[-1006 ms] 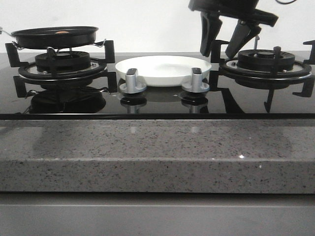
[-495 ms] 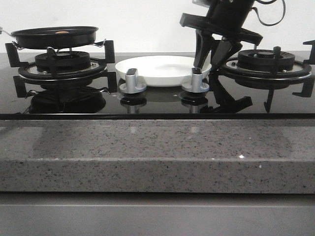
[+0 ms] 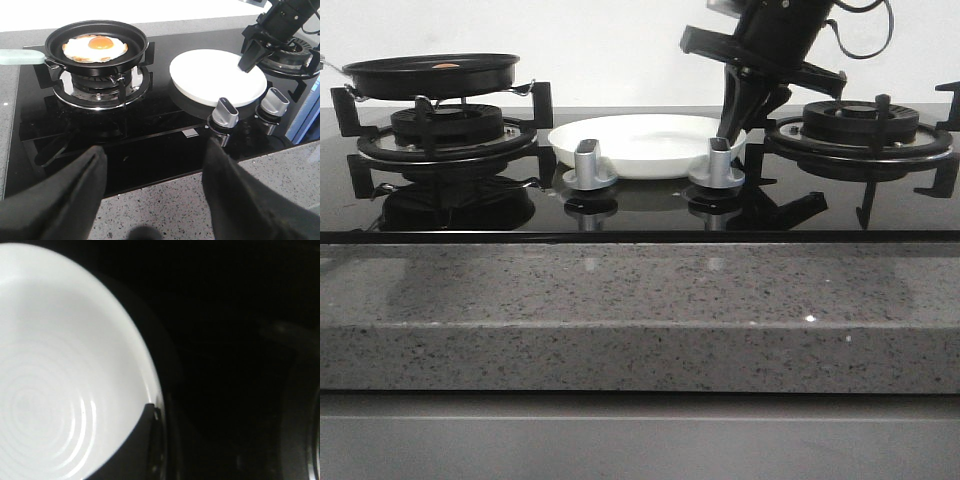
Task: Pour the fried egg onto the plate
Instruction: 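Lower the right gripper to the white plate rim and grasp it, then lift the white plate with the right gripper and hold it near the pan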
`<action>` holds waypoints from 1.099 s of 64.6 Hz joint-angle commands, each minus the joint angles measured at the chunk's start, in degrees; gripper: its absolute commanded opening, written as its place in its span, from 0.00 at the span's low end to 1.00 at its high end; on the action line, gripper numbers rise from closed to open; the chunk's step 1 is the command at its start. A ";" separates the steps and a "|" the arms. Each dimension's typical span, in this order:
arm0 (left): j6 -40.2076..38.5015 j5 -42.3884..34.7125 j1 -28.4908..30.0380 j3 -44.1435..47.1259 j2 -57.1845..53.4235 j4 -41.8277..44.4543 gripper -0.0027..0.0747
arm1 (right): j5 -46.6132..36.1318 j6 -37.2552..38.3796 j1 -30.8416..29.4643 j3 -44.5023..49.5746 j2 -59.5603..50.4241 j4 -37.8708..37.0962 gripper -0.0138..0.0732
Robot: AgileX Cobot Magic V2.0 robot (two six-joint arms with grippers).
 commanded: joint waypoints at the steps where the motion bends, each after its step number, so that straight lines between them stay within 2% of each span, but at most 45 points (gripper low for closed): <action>1: -0.07 -4.53 -0.59 -1.83 0.82 -1.09 0.59 | 5.45 -1.00 -0.45 -1.73 -3.95 0.61 0.08; 15: -0.07 -4.53 -0.59 -1.83 0.82 -1.09 0.59 | 4.23 -0.95 -0.76 -1.77 -7.88 0.67 0.08; 36: -0.07 -4.53 -0.59 -1.83 0.82 -1.09 0.59 | 4.58 -0.95 -0.39 0.48 -19.46 0.88 0.08; 44: -0.07 -4.53 -0.59 -1.83 0.82 -1.09 0.59 | 2.78 -1.91 0.18 7.14 -25.06 0.61 0.08; 57: -0.07 -4.53 -0.59 -1.83 0.82 -1.09 0.59 | -5.80 -4.34 2.81 24.13 -34.45 0.61 0.08; 71: -0.07 -4.53 -0.59 -1.83 0.82 -1.09 0.59 | -13.35 -4.48 3.63 37.23 -38.01 0.91 0.08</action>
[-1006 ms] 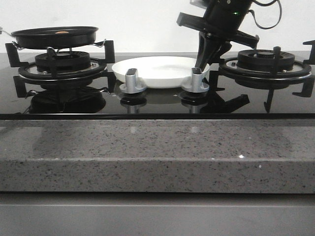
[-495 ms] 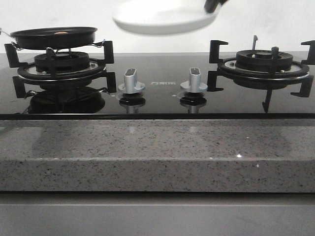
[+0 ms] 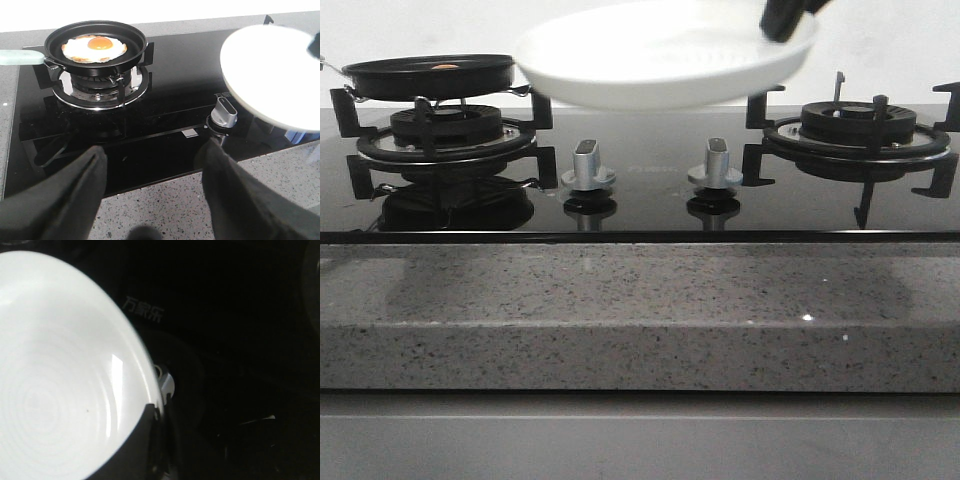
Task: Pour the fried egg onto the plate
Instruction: 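Lift the white plate with the right gripper and hold it near the pan, then grasp the pale green pan handle with the left gripper and lift the pan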
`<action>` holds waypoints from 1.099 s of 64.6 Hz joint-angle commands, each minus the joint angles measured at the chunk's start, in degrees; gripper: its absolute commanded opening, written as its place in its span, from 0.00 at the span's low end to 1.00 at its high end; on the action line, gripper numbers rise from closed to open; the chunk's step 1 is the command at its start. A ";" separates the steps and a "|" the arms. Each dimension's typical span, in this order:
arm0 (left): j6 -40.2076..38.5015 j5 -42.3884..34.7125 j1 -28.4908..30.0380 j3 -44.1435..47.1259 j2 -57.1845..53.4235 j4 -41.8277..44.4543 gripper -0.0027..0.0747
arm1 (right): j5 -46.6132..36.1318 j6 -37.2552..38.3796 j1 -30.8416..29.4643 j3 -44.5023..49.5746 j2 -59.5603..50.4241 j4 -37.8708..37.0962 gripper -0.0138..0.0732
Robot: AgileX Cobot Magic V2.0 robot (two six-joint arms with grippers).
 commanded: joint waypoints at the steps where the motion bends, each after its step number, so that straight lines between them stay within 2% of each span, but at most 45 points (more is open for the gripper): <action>1: -0.07 -4.53 -0.59 -1.83 0.82 -1.09 0.59 | -6.22 -0.70 -0.16 2.78 -3.11 1.13 0.08; 23: -0.07 -4.53 -0.59 -1.83 0.82 -1.09 0.59 | -14.13 -0.70 -0.16 6.09 0.07 5.13 0.08; 71: -0.07 -4.53 -0.59 -1.83 0.82 -1.09 0.59 | -14.54 -0.70 -0.21 5.96 1.01 5.95 0.08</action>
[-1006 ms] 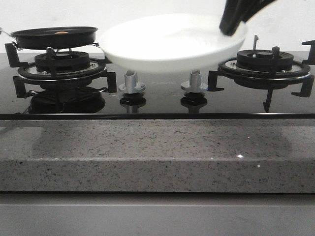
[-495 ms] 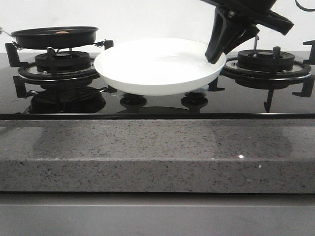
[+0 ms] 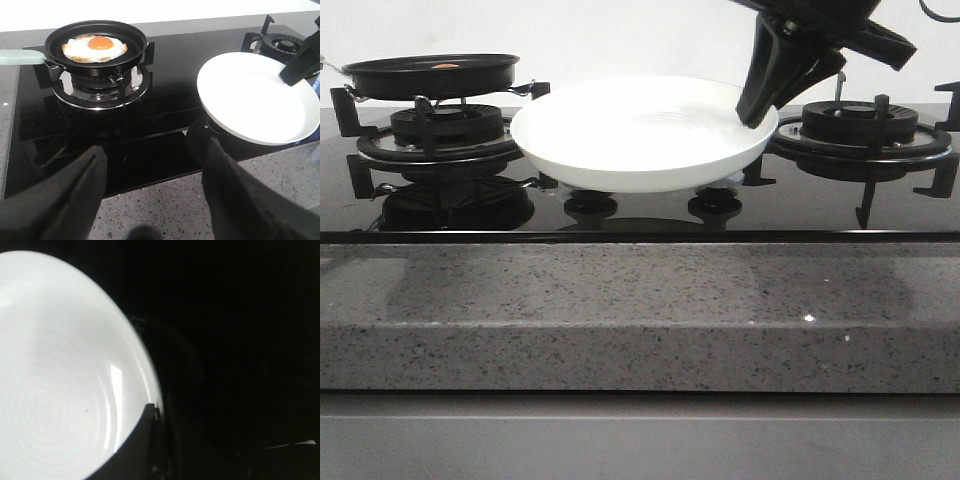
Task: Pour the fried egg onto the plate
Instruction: 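Grasp the pale green pan handle with the left gripper and lift the pan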
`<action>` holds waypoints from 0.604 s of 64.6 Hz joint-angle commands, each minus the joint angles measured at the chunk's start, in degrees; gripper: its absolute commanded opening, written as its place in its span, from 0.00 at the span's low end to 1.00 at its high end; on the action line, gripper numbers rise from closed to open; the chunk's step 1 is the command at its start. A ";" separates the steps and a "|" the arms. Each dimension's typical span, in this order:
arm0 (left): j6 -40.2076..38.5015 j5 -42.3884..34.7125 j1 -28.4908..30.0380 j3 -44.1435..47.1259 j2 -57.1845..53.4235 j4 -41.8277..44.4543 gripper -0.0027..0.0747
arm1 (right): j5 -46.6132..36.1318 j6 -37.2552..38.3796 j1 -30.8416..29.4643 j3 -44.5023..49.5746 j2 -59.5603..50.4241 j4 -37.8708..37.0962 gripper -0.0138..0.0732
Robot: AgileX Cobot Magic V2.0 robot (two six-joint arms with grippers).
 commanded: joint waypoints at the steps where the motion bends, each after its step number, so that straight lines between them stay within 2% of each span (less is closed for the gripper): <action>1: -0.07 -4.53 -0.59 -1.83 0.82 -1.09 0.59 | -2.43 -0.57 -0.21 -1.61 -2.62 1.87 0.08; 17: -0.07 -6.97 -0.59 -1.83 0.87 -1.55 0.59 | -2.43 -0.57 -0.21 -1.61 -2.62 1.87 0.08; 26: -0.07 -7.10 -0.59 -1.83 0.87 -4.53 0.60 | -2.43 -0.57 -0.21 -1.61 -2.62 1.87 0.08; 39: -0.55 -7.48 -0.59 -2.34 1.62 -4.93 0.82 | -2.43 -0.57 -0.21 -1.61 -2.62 1.87 0.08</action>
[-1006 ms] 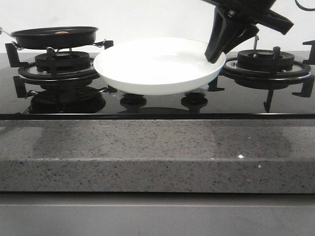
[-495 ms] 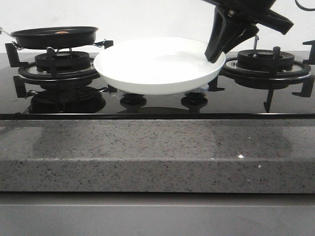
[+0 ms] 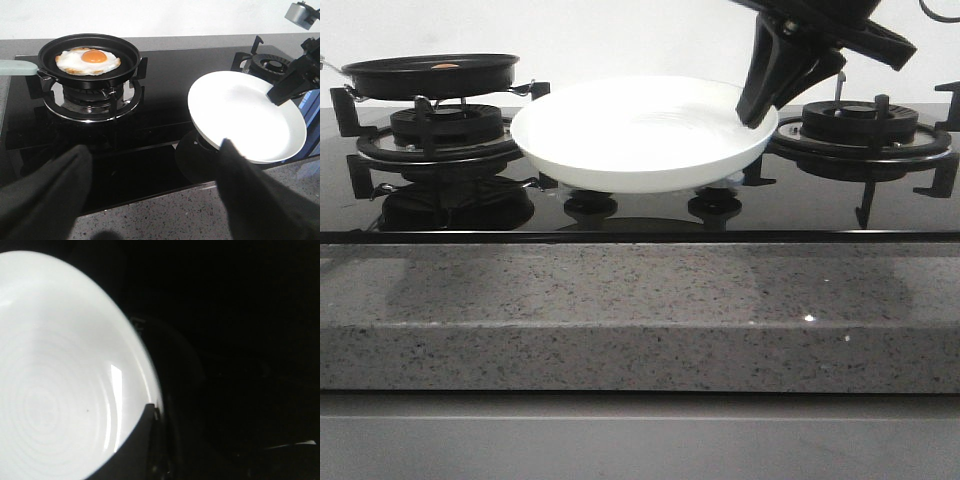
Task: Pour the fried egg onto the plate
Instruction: 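Grasp the pale green pan handle with the left gripper and lift the pan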
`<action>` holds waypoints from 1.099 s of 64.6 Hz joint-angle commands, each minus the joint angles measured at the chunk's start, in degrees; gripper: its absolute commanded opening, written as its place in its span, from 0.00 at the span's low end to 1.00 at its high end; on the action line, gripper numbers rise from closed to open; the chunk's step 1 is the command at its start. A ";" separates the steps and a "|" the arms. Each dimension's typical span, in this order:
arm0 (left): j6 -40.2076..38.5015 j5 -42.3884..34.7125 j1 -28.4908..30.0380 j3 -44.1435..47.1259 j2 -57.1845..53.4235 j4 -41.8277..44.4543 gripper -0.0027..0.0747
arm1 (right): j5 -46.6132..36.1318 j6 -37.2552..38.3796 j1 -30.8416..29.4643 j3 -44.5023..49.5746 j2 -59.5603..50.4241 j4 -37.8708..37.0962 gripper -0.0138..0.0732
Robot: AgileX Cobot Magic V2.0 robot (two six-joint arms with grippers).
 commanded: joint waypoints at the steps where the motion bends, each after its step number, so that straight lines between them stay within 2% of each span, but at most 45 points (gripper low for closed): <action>1: -0.55 -4.87 -0.59 -2.57 1.38 -1.78 0.83 | -2.39 -0.57 -0.21 -1.61 -2.62 1.87 0.08; 14: -4.73 -3.78 -0.26 -7.16 7.33 -1.15 0.82 | -2.39 -0.57 -0.21 -1.61 -2.62 1.87 0.08; 21: -7.85 -1.16 2.38 -11.47 13.63 1.18 0.82 | -2.39 -0.57 -0.21 -1.61 -2.62 1.87 0.08; 29: -8.10 3.77 8.57 -16.81 21.46 0.48 0.82 | -2.39 -0.57 -0.21 -1.61 -2.62 1.87 0.08; 38: -7.79 9.06 18.29 -22.11 29.32 -3.80 0.82 | -2.39 -0.57 -0.21 -1.61 -2.62 1.87 0.08; 46: -2.23 14.64 27.30 -26.51 36.43 -13.98 0.82 | -2.39 -0.57 -0.21 -1.61 -2.62 1.87 0.08; 56: 9.45 19.15 36.33 -29.42 44.29 -33.53 0.82 | -2.39 -0.57 -0.21 -1.61 -2.62 1.87 0.08; 65: 14.09 22.20 40.56 -30.75 50.98 -48.99 0.82 | -2.39 -0.57 -0.21 -1.61 -2.62 1.87 0.08; 71: 15.44 23.87 40.75 -32.22 55.04 -54.36 0.82 | -2.39 -0.57 -0.21 -1.61 -2.62 1.87 0.08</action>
